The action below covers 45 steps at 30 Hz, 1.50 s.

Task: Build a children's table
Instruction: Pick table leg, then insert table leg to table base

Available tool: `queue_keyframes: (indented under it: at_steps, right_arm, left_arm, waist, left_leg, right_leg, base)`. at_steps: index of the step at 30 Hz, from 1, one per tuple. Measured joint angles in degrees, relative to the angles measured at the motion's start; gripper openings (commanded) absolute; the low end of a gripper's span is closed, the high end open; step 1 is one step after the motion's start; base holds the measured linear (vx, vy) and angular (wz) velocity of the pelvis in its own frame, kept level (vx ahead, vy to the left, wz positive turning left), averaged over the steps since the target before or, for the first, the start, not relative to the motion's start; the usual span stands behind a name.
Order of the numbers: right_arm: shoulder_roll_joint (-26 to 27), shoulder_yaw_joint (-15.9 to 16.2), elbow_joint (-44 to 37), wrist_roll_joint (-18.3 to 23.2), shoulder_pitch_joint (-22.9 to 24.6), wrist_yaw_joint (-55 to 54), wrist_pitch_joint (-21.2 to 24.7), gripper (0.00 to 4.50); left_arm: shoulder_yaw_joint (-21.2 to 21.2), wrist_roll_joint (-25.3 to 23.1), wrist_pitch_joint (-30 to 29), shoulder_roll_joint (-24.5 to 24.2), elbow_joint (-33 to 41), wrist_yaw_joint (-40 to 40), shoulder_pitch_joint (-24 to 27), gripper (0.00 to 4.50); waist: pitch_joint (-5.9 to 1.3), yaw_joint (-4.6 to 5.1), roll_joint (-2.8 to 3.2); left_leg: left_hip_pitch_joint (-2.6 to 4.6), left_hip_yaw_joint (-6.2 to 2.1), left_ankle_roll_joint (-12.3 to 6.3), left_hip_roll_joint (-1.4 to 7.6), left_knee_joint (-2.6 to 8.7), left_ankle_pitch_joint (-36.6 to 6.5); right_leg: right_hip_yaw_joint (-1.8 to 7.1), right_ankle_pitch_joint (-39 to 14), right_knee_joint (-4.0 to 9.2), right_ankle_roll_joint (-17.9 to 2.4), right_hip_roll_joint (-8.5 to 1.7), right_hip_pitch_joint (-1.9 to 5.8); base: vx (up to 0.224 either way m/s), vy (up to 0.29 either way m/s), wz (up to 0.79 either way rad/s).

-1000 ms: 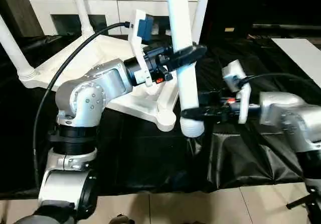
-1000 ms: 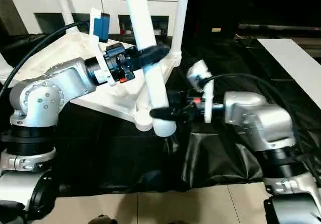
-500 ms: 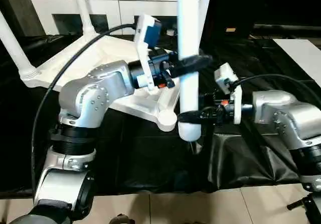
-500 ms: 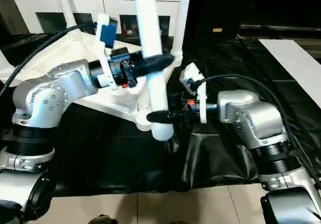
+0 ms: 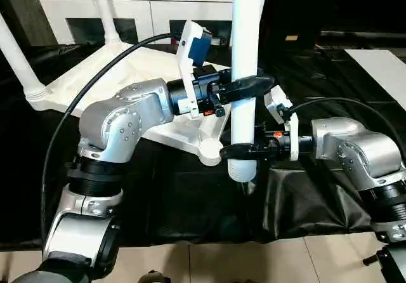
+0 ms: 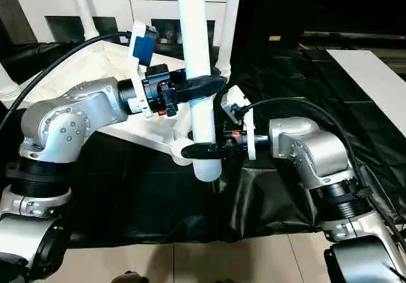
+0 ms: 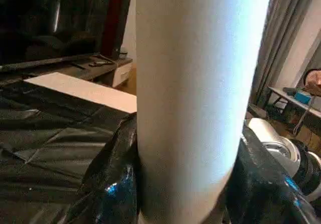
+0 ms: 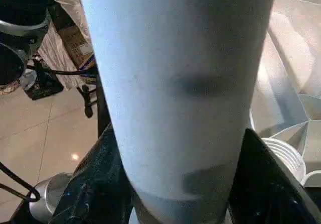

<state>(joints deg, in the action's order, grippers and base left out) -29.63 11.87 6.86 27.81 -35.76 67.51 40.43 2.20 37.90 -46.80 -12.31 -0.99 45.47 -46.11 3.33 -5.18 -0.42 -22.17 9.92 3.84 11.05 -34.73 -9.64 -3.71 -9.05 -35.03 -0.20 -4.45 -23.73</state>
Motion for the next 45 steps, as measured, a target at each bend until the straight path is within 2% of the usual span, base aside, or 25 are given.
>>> queue_keyframes:
  at_steps: [3,4,6,11,15,17,18,22,25,27,29,32,34,36,39,42,45]
  right_arm:
    - [0.0,0.0,0.0,-0.3,0.0,0.2,-0.4,1.97]
    - [0.0,0.0,0.0,-0.4,0.0,0.1,-0.5,1.95]
    - [0.2,0.0,-0.1,-0.5,0.0,-0.2,-0.5,1.94]
    - [1.1,-0.7,-0.2,-0.5,0.6,-2.9,-0.3,1.92]
    - [1.9,-3.8,-1.4,0.1,2.4,-6.1,0.3,1.91]
    - [1.9,-6.2,-1.8,0.1,3.4,-8.9,0.2,1.91]
    - [1.9,-7.4,-1.7,-0.1,3.8,-10.4,0.0,1.91]
    - [2.1,-12.0,2.2,-3.8,4.2,-20.6,-3.3,1.91]
    - [1.8,-13.8,4.2,-8.2,5.9,-26.8,-7.3,1.91]
    - [2.3,-14.5,3.0,-9.2,9.1,-29.3,-8.0,1.9]
    - [3.2,-14.4,1.5,-9.5,11.7,-30.0,-7.9,1.9]
    - [3.7,-13.7,-3.1,-9.2,14.5,-29.7,-6.6,1.9]
    - [3.6,-13.7,-4.7,-8.8,14.9,-29.8,-6.4,1.9]
    - [3.4,-13.7,-6.1,-8.3,15.5,-29.9,-6.2,1.9]
    - [3.2,-13.7,-7.2,-7.9,16.0,-30.1,-6.0,1.9]
    - [2.9,-13.8,-9.3,-7.8,17.2,-30.1,-5.3,1.9]
    - [2.2,-13.8,-11.6,-7.6,18.5,-30.1,-4.0,1.9]
  left_arm:
    - [0.3,-0.5,0.7,0.0,0.0,-0.1,0.0,1.81]
    - [0.4,-0.5,0.7,0.0,0.0,-0.1,0.0,2.16]
    - [0.3,-0.4,0.2,-0.1,-0.1,-0.2,-0.1,2.51]
    - [0.3,-0.7,-0.9,-1.2,-0.2,-0.7,-0.1,2.78]
    - [-0.3,-0.1,-1.1,-1.3,-0.5,-0.5,0.5,3.04]
    - [-1.3,-0.9,0.8,-1.5,-1.7,-1.5,0.5,3.31]
    - [-1.9,-1.4,2.0,-1.8,-2.2,-1.8,0.6,3.31]
    - [-2.7,-3.3,7.5,-4.3,-4.3,0.1,1.3,3.49]
    - [-1.0,-8.7,14.6,-6.8,-8.1,1.9,2.6,3.49]
    - [7.9,-18.4,25.1,-10.5,-14.4,3.4,2.5,3.49]
    - [15.7,-26.6,32.4,-12.1,-21.2,4.7,2.7,3.49]
    - [23.9,-33.8,40.0,-12.0,-32.4,9.5,1.5,3.49]
    - [24.7,-35.4,42.3,-11.5,-36.8,11.5,0.2,3.49]
    - [25.7,-38.5,46.1,-11.3,-42.8,12.1,-3.6,3.49]
    - [26.0,-41.8,49.8,-11.8,-48.4,12.1,-7.6,3.49]
    - [27.9,-44.7,53.8,-11.0,-55.3,9.8,-10.4,3.49]
    - [29.2,-46.9,55.1,-10.9,-61.4,8.9,-12.3,3.49]
  waist:
    - [0.0,-0.01,0.0]
    - [0.0,0.0,0.0]
    - [0.0,0.02,0.0]
    - [0.0,0.02,0.01]
    - [0.0,-0.02,0.01]
    - [-0.02,-0.09,0.04]
    - [-0.02,-0.04,0.03]
    - [-0.05,0.12,0.13]
    - [-0.05,0.18,0.14]
    - [-0.12,0.05,0.23]
    - [-0.1,0.17,0.39]
    - [-0.07,0.28,0.47]
    - [-0.07,0.45,0.49]
    - [-0.07,0.42,0.59]
    - [-0.23,0.41,1.18]
    - [-0.2,0.4,1.42]
    - [-0.16,0.43,1.8]
  left_leg:
    - [0.0,0.0,0.0,0.0,-0.02,0.0]
    - [0.0,0.0,0.0,0.0,-0.02,0.0]
    - [0.01,0.0,0.0,0.0,-0.01,0.0]
    - [0.02,0.0,0.0,0.01,-0.02,0.0]
    - [0.01,0.0,0.0,0.0,-0.03,0.0]
    - [0.02,0.0,0.0,0.0,-0.04,0.0]
    - [0.02,-0.01,0.0,0.0,-0.04,0.0]
    - [0.09,-0.01,0.01,-0.02,-0.04,0.0]
    - [0.1,-0.03,0.03,-0.01,0.0,0.0]
    - [0.21,-0.11,0.03,-0.01,0.09,0.0]
    - [0.12,-0.07,0.03,-0.06,0.1,0.0]
    - [0.06,-0.07,0.03,-0.06,0.09,0.0]
    - [0.06,-0.06,0.03,-0.05,0.09,0.0]
    - [0.1,-0.07,0.03,-0.04,0.1,0.0]
    - [0.26,-0.05,0.03,-0.07,0.1,0.0]
    - [0.33,-0.06,0.03,-0.07,0.11,0.0]
    - [0.32,-0.09,0.03,-0.07,0.1,0.0]
  right_leg:
    - [0.0,0.0,0.0,0.0,0.0,0.0]
    - [0.0,0.0,0.0,0.0,0.0,0.01]
    - [0.0,0.0,-0.01,0.0,0.0,0.01]
    - [0.0,0.0,-0.04,0.0,0.0,0.0]
    - [0.0,0.0,-0.03,0.0,0.0,0.01]
    - [0.01,0.0,-0.03,0.0,0.0,0.02]
    - [0.0,0.0,-0.03,0.0,0.0,0.04]
    - [0.01,0.0,0.0,0.0,0.0,0.06]
    - [-0.01,-0.1,-0.02,0.2,0.01,0.06]
    - [-0.08,-0.2,0.11,0.3,0.03,0.22]
    - [0.01,-0.2,0.12,0.3,0.01,0.15]
    - [0.03,-0.1,0.12,0.3,0.01,0.09]
    - [0.03,0.0,0.09,0.0,0.01,0.05]
    - [0.01,0.0,0.09,0.0,0.02,0.06]
    - [0.05,0.1,0.12,0.0,0.0,0.24]
    - [0.02,0.0,0.12,0.0,0.0,0.3]
    - [0.02,0.1,0.12,0.0,0.0,0.31]
  base:
    - [0.0,0.0,0.0]
    - [0.0,0.0,0.0]
    - [0.0,0.0,0.0]
    - [0.0,0.0,0.0]
    - [0.0,0.0,0.0]
    - [0.0,0.0,0.0]
    - [0.0,0.0,0.0]
    - [0.0,0.0,0.0]
    - [0.0,0.0,0.0]
    - [0.0,0.0,0.0]
    - [0.0,0.0,0.0]
    - [0.0,0.0,0.0]
    - [0.0,0.0,0.0]
    - [0.0,0.0,0.0]
    - [0.0,0.0,0.0]
    - [0.0,0.0,0.0]
    - [0.0,0.0,0.0]
